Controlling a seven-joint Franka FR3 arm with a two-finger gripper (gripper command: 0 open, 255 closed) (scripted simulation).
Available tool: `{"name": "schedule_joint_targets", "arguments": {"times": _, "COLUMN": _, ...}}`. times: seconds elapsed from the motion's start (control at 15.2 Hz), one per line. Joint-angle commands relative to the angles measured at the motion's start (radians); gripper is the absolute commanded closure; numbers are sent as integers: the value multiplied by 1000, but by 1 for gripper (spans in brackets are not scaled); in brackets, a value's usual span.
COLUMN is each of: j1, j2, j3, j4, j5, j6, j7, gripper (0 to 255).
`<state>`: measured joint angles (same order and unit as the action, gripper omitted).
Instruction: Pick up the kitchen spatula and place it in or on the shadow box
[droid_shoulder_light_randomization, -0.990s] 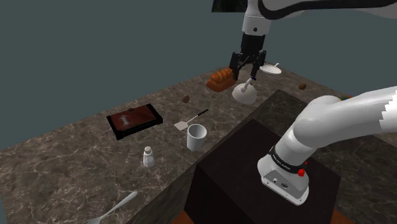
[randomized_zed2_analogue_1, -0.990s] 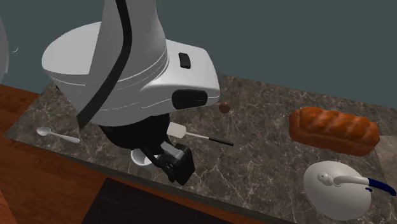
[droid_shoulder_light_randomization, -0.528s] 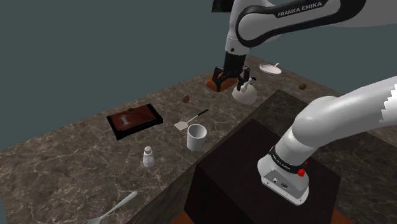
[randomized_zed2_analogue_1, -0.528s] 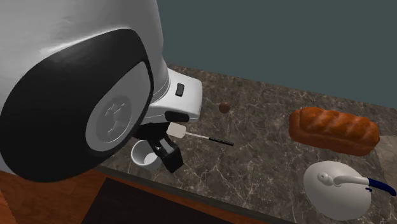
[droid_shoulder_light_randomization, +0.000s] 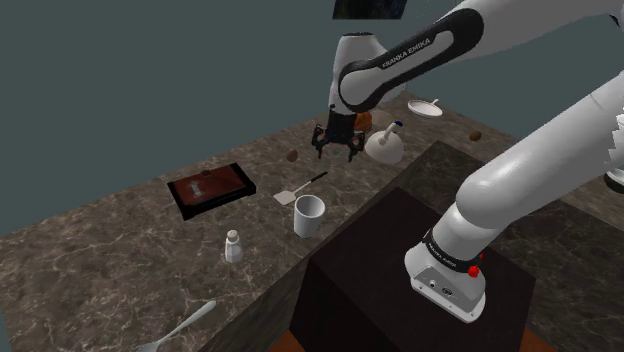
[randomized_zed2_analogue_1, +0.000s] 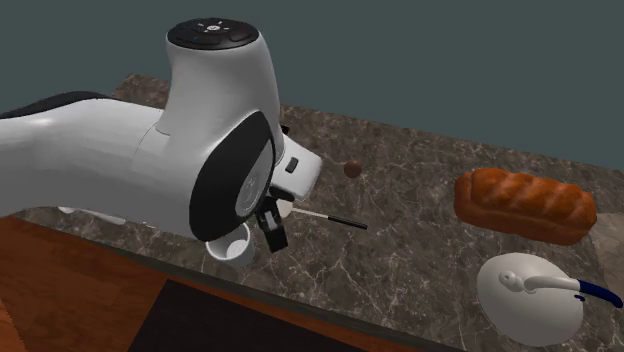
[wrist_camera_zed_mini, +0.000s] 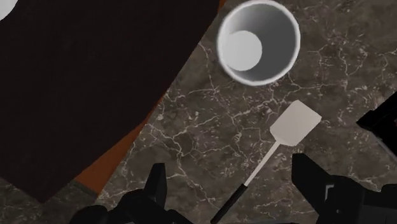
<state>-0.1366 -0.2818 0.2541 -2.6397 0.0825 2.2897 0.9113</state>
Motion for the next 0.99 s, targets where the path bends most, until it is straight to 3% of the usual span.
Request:
{"name": "schedule_joint_targets", "arguments": {"times": 0.0, "j1": -20, "j2": 90, "j3": 24, "j4": 19, "j5": -22, "j6": 83, "j7": 97, "gripper": 0}}
{"name": "schedule_joint_targets", "arguments": {"times": 0.46, "j1": -63, "j2": 404, "j3": 20, "j4": 125, "j5": -205, "j6": 306, "j7": 461, "gripper": 0}}
{"name": "schedule_joint_targets", "arguments": {"times": 0.92, "j1": 8, "j2": 688, "j3": -120, "j4": 291, "j5": -361, "j6": 443, "j7": 786, "gripper": 0}}
